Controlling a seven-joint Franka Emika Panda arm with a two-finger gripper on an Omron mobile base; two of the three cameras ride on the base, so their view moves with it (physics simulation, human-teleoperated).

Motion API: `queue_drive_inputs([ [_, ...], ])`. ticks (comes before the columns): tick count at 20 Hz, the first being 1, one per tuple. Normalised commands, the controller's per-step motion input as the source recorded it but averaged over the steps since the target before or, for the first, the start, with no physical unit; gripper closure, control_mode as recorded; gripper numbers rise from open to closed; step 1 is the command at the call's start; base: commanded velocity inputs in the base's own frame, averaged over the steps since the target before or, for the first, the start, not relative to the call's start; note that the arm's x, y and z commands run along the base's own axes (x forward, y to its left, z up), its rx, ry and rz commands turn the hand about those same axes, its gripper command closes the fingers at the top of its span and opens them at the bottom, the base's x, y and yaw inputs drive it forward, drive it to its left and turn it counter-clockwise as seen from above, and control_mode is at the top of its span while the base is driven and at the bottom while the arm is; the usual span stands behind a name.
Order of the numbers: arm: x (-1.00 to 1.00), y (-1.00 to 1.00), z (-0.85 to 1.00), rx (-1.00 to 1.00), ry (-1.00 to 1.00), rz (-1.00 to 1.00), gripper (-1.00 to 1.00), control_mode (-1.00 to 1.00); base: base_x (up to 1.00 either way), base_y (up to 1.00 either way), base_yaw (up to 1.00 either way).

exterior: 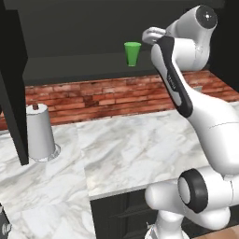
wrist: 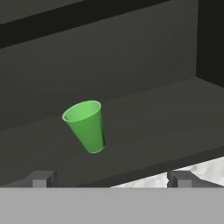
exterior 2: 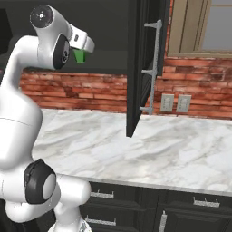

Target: Open the cabinet directly in front. Then move the beer and the cup to the dining counter with the jar on it.

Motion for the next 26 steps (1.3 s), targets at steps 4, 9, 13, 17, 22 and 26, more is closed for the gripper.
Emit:
queue_drive_inputs([
  [4, 0.37, 0.00, -0.02, 0.00, 0.00, 0.00, -1.00, -1.00, 0.00, 0.00, 0.00],
  [9, 0.45, 0.00, -0.02, 0.00, 0.00, 0.00, -1.00, -1.00, 0.00, 0.00, 0.00],
  [13, 0.45, 0.02, -0.08, 0.00, 0.00, 0.00, -1.00, -1.00, 0.00, 0.00, 0.00],
  [17, 0.40, 0.09, -0.19, 0.00, 0.00, 0.00, -1.00, -1.00, 0.00, 0.00, 0.00],
  [22, 0.50, 0.11, -0.15, 0.00, 0.00, 0.00, -1.00, -1.00, 0.00, 0.00, 0.00],
  [26, 0.55, 0.05, -0.03, 0.00, 0.00, 0.00, -1.00, -1.00, 0.00, 0.00, 0.00],
])
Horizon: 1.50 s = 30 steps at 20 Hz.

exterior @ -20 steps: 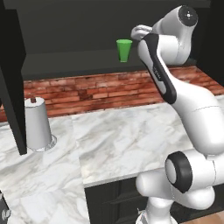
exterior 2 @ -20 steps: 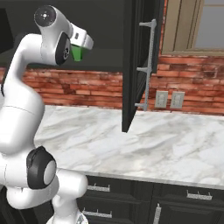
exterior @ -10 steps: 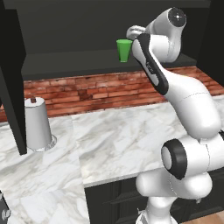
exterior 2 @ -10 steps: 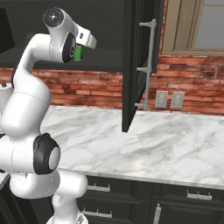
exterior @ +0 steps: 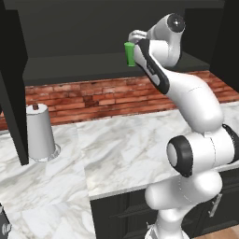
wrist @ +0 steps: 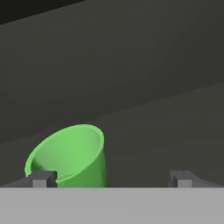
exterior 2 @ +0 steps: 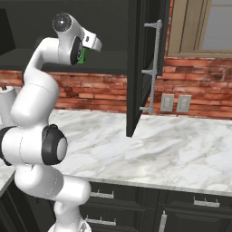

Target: Open the cabinet directly in front. Then move the beer and the cup to the dining counter with the jar on it.

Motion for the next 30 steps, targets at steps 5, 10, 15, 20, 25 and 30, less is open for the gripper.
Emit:
queue_drive_inputs([
  [5, 0.46, 0.00, 0.00, 0.00, 0.01, 0.00, -1.00, -1.00, 0.00, 0.00, 0.00],
  [10, 0.08, 0.00, 0.00, 0.00, 0.01, 0.00, -1.00, -1.00, 0.00, 0.00, 0.00],
  [15, 0.02, 0.00, -0.14, 0.00, 0.00, 0.00, -1.00, -1.00, 0.00, 0.00, 0.00],
  [20, 0.01, 0.00, -0.13, 0.00, 0.00, 0.00, -1.00, -1.00, 0.00, 0.00, 0.00],
  [25, 0.08, 0.00, 0.00, 0.00, 0.00, 0.00, -1.00, -1.00, 0.00, 0.00, 0.00],
  [30, 0.09, 0.00, 0.00, 0.00, 0.01, 0.00, -1.00, -1.00, 0.00, 0.00, 0.00],
])
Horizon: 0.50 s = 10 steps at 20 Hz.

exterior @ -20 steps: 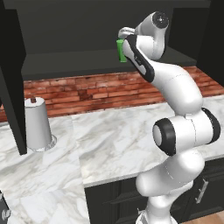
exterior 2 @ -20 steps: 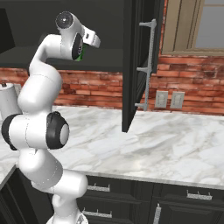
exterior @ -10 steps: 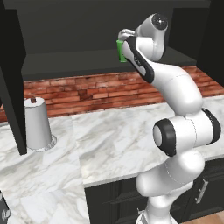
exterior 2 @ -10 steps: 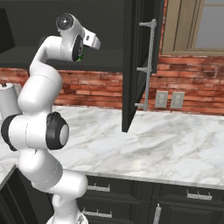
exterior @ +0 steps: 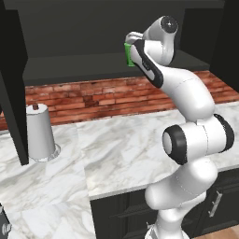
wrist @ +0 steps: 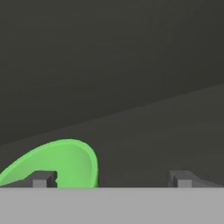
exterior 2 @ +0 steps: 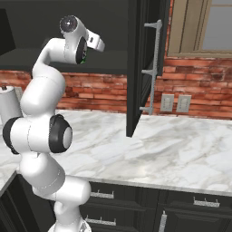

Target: Open the cabinet directly in front. Then move the beer and the cup to the dining counter with the jar on it.

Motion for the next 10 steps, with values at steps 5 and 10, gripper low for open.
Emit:
queue_drive_inputs([
  [5, 0.01, 0.00, -0.11, 0.00, 0.02, 0.00, -1.00, -1.00, 0.00, 0.00, 0.00],
  [10, 0.00, 0.00, -0.15, 0.00, 0.00, 0.00, -1.00, -1.00, 0.00, 0.00, 0.00],
])
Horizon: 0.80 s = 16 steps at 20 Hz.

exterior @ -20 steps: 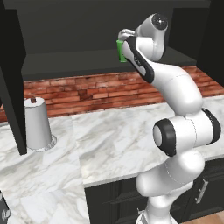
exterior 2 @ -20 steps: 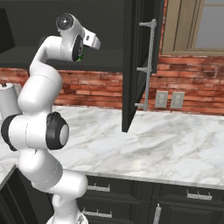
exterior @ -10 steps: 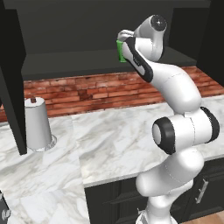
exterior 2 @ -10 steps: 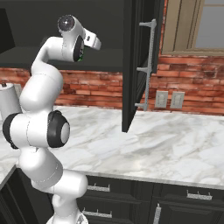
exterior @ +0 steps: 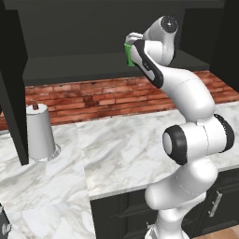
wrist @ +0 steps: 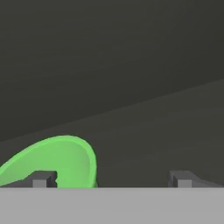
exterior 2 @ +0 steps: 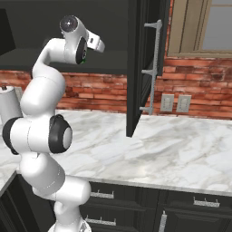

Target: Open the cabinet directly in front. Then move the beer and the cup to the dining counter with the jar on it.

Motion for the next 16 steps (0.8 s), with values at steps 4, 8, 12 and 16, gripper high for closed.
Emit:
queue_drive_inputs([
  [4, 0.03, 0.05, -0.03, 0.00, 0.00, 0.00, 1.00, -1.00, 0.00, 0.00, 0.00],
  [8, 0.01, 0.01, 0.00, 0.00, 0.00, 0.00, 1.00, -1.00, 0.00, 0.00, 0.00],
  [12, 0.00, 0.00, 0.00, 0.00, 0.00, 0.00, 1.00, -1.00, 0.00, 0.00, 0.00],
  [16, 0.00, 0.00, 0.00, 0.00, 0.00, 0.00, 1.00, -1.00, 0.00, 0.00, 0.00],
])
